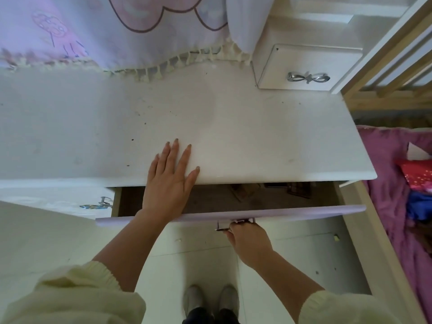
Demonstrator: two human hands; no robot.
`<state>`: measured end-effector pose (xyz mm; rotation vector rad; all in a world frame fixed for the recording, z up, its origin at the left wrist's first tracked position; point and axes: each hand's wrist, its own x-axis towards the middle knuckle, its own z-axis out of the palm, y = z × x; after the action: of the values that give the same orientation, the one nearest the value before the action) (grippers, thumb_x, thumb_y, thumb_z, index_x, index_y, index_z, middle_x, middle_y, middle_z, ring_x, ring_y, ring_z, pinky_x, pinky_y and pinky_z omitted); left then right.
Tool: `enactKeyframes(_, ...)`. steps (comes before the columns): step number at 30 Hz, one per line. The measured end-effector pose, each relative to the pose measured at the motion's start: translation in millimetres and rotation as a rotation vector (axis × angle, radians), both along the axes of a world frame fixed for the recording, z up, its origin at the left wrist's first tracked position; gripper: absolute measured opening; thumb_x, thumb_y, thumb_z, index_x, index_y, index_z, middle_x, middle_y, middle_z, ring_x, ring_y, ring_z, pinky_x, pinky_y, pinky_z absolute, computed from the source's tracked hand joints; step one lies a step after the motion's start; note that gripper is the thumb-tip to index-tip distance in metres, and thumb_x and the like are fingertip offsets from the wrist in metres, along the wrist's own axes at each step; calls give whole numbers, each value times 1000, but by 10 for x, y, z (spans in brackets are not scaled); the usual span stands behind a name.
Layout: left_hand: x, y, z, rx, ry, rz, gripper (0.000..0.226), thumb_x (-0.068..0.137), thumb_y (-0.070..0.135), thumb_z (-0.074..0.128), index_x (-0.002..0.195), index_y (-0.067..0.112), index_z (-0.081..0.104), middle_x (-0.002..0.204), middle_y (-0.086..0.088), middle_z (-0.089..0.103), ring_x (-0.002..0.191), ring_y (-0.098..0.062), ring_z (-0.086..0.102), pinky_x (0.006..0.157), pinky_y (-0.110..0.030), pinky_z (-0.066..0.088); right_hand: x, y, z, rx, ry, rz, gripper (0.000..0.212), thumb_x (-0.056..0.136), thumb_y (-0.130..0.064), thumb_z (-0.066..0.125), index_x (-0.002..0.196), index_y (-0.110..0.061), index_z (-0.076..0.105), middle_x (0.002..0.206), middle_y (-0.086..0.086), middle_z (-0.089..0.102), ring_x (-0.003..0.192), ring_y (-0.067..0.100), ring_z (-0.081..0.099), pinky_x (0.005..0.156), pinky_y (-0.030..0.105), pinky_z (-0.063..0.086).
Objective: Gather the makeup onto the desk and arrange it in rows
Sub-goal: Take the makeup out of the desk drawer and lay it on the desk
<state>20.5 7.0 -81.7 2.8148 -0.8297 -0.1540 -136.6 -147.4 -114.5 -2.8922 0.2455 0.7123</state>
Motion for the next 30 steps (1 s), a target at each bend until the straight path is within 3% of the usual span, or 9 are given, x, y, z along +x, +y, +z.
enactKeyframes(3,-192,80,65,-41,11,-66,67,98,55,10,154,22,-3,161,-3,-12,147,-17,-16,121,-37,-6,-138,-59,99,134,-91,-32,31,102,-32,38,118,-14,58,110,3,66,97,19,62,85,28,49)
enactKeyframes(6,-623,283,-9,-57,-54,-250,66,99,50,28,152,12,19,159,-14,14,148,-28,10,121,-39,5,-259,-150,329,295,-343,-34,19,97,-25,50,105,-14,63,95,0,67,81,13,61,74,21,48)
enactKeyframes(9,-883,446,-180,29,-57,-356,66,96,56,29,147,13,32,144,-11,42,134,-25,34,117,-37,11,-269,-339,446,158,-591,55,26,87,-34,55,102,-14,59,95,1,62,84,16,58,74,23,47)
enactKeyframes(12,-842,337,-181,96,-60,-320,61,95,55,29,129,12,56,106,-6,65,97,-23,61,92,-37,47,-159,-557,523,78,-221,35,53,90,-51,57,128,-14,50,128,3,54,118,21,51,103,31,36)
enactKeyframes(15,-706,135,-18,124,72,-261,44,95,53,42,105,16,63,85,-1,67,73,-21,63,63,-30,47,-34,-687,546,15,16,22,36,91,-55,54,98,-21,48,101,-1,58,87,18,50,75,28,35)
enactKeyframes(17,-637,57,42,217,150,-209,38,95,54,44,104,20,58,85,2,64,73,-18,60,61,-27,42,32,-710,536,41,46,-35,30,92,-47,57,87,-20,46,87,-1,55,76,17,50,67,26,36)
enactKeyframes(20,-621,-3,89,317,202,-193,37,95,54,44,103,22,59,84,4,59,71,-14,52,62,-24,37,84,-690,540,-15,70,-42,26,93,-40,58,88,-15,57,82,1,54,75,20,52,67,28,41)
enactKeyframes(26,-827,106,157,341,258,-285,35,95,52,46,108,22,59,85,5,56,73,-13,51,64,-24,37,-166,-558,629,-54,139,30,28,95,-40,55,100,-13,63,83,0,54,76,18,51,68,28,38)
enactKeyframes(30,-1121,253,144,346,342,-340,32,97,48,46,111,22,60,95,3,63,83,-14,59,73,-26,46,-447,-437,672,-34,239,66,25,96,-35,54,107,-14,63,93,4,63,77,17,52,70,27,41)
